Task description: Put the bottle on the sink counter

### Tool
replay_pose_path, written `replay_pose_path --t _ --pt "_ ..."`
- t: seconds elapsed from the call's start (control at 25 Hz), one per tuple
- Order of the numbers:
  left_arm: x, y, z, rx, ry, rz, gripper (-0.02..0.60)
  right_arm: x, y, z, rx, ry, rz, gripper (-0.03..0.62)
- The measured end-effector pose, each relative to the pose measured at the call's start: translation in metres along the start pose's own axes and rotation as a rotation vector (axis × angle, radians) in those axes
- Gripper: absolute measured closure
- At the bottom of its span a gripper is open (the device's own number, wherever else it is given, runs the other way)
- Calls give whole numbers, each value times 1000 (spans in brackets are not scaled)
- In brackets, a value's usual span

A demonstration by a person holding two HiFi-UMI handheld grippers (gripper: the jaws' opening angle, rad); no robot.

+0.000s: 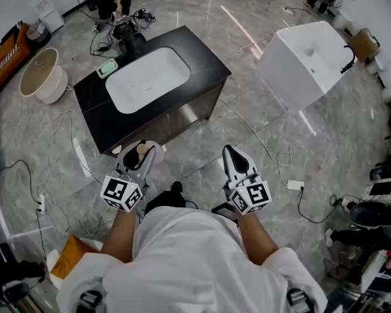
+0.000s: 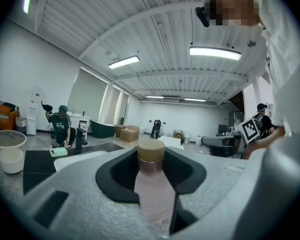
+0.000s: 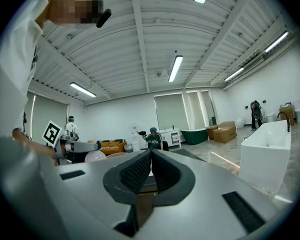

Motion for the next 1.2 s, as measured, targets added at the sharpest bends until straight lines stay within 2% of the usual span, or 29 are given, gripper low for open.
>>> replay_pose_path --t 0.32,0.68,0.92,1.2 --pt "-55 56 -35 -3 -7 41 437 -84 -18 -22 11 -9 7 579" --pt "-104 80 -40 8 -4 83 437 -114 -44 -26 14 -9 38 579" --pt "-149 83 -32 16 11 65 437 -124 -94 -13 -11 -8 56 579" --pt "-217 58 -46 31 -14 11 437 -141 -175 -22 -23 -38 -18 579"
Point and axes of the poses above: the fingertips, and each gripper's own axes: x backward along the fingers, y to its left, z out of its underside, the point moved 1 cm from there along x, backward along the fingers, and after that the axes turned 6 degrees about x, right-handed, at the moved point
